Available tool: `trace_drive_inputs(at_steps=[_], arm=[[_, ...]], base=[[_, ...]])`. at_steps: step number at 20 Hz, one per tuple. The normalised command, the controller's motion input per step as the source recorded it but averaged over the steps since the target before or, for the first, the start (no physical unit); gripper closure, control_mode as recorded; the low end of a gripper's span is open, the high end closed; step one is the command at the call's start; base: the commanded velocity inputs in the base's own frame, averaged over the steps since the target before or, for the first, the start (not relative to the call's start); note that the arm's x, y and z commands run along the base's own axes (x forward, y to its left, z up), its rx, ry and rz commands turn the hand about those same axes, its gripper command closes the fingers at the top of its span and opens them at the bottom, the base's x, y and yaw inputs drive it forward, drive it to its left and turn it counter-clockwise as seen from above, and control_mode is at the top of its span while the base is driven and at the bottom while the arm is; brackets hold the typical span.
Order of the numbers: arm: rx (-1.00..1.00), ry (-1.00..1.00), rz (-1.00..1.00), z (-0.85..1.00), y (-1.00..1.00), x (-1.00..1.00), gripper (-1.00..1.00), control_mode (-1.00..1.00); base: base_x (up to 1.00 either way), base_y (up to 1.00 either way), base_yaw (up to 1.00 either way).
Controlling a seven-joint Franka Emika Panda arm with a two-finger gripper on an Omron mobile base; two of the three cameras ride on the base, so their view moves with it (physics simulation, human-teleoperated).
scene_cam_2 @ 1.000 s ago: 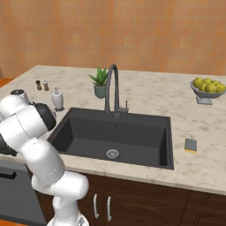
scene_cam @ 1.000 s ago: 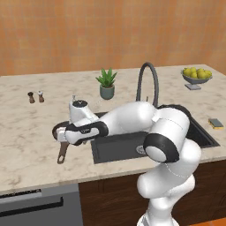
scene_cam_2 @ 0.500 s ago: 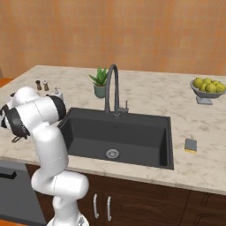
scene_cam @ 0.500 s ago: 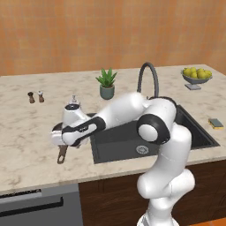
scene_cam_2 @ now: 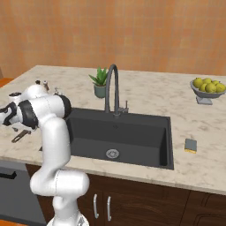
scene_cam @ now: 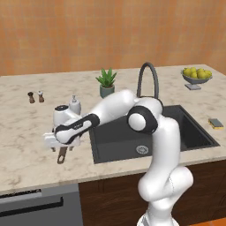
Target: Pick the pan and sponge and place them into the sink. Then turn on the water.
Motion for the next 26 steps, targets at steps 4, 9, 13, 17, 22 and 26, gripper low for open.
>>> trace_drive_inputs(at_steps=[4, 9, 13, 17, 22, 26], arm=[[0.0, 0.04, 0.0, -0.24, 0.2, 0.19, -1.0, -1.0], [0.0, 0.0, 0.0, -0.41, 0.07, 0.12, 1.0, -1.0], [0.0, 0.0, 0.0, -0.59, 0.0, 0.01, 1.0, -1.0], [0.0, 0.0, 0.0, -0.26, -0.05, -0.01, 1.0, -1.0], [0.02, 0.0, 0.0, -0.13, -0.33, -0.1, 1.0, -1.0], [0.1, -0.1, -0.02, 0.31, -0.35, -0.07, 1.0, -1.0]], base=[[0.0, 0.0, 0.0], [0.0, 0.0, 0.0], [0.0, 0.0, 0.0], [0.0, 0.0, 0.0], [0.0, 0.0, 0.0], [0.0, 0.0, 0.0]])
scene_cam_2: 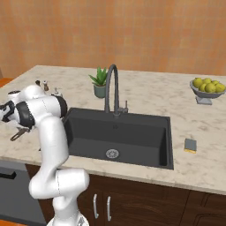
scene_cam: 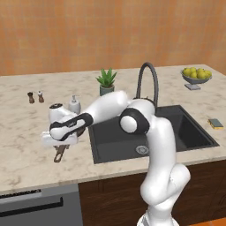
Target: Pick the pan and sponge and place them into the sink. Then turn on the water.
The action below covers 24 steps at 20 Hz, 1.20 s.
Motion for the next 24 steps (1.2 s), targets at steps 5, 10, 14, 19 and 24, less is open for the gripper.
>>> trace_drive_inputs(at_steps=[5, 10, 14, 19, 24], arm=[[0.06, -0.03, -0.18, 0.59, -0.68, 0.0, 1.0, -1.0], [0.0, 0.0, -0.29, 0.13, -0.67, -0.06, 1.0, -1.0], [-0.08, 0.0, -0.36, 0.0, -0.94, -0.03, 1.0, -1.0], [-0.11, 0.02, -0.4, -0.06, -0.86, 0.08, 1.0, -1.0], [-0.08, 0.03, -0.35, -0.06, -0.79, 0.23, 1.0, -1.0]], base=[[0.0, 0.0, 0.0], [0.0, 0.0, 0.0], [0.0, 0.0, 0.0], [0.0, 0.0, 0.0], [0.0, 0.0, 0.0]])
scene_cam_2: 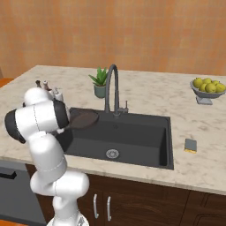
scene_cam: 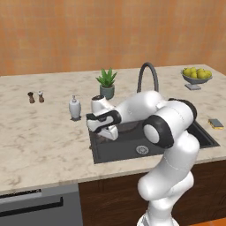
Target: Pick the pan and sponge and place them into the sink. Then turn on the water.
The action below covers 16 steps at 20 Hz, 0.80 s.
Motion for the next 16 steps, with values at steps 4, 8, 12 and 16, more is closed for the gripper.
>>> trace_drive_inputs(at_steps=[4, 8, 12, 16], arm=[[0.0, 0.01, -0.23, -0.02, -0.71, 0.0, 1.0, -1.0], [0.0, 0.02, -0.16, -0.06, -0.6, 0.01, 1.0, -1.0], [0.0, 0.0, -0.13, -0.28, -0.59, 0.01, 1.0, -1.0], [0.0, 0.0, -0.13, -0.39, -0.58, 0.17, 1.0, -1.0]], base=[[0.0, 0.0, 0.0], [0.0, 0.0, 0.0], [0.0, 0.0, 0.0], [0.0, 0.0, 0.0]])
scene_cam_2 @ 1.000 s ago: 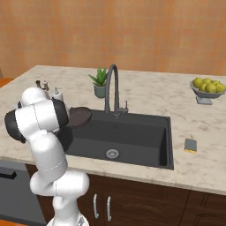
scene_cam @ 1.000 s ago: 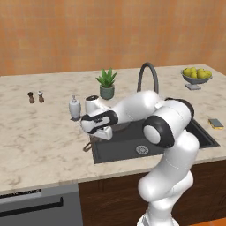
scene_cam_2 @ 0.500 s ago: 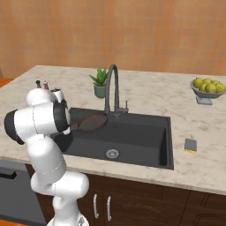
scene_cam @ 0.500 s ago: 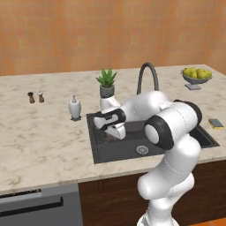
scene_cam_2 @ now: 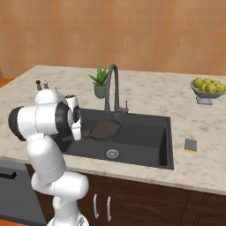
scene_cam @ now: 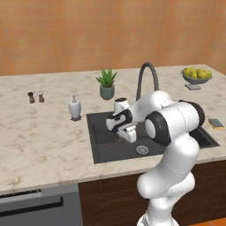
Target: Pick the pan and sponge and place them into the sink. Then turn on the water.
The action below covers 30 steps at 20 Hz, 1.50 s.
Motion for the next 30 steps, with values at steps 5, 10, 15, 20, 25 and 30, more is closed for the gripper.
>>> trace_drive_inputs(at_steps=[5, 10, 15, 20, 25, 30], arm=[[0.0, 0.0, -0.11, -0.45, -0.43, 0.35, 1.0, -1.0], [0.0, 0.0, -0.09, -0.51, -0.13, 0.37, 1.0, -1.0], [0.0, 0.0, -0.07, -0.58, -0.12, 0.27, 1.0, -1.0], [0.0, 0.0, -0.06, -0.58, -0.21, 0.25, 1.0, -1.0], [0.0, 0.0, -0.08, -0.56, -0.11, 0.3, 1.0, -1.0], [0.0, 0.0, -0.09, -0.5, -0.03, 0.32, 1.0, -1.0]], base=[[0.0, 0.0, 0.0], [0.0, 0.0, 0.0], [0.0, 0.0, 0.0], [0.0, 0.0, 0.0], [0.0, 0.0, 0.0], [0.0, 0.0, 0.0]])
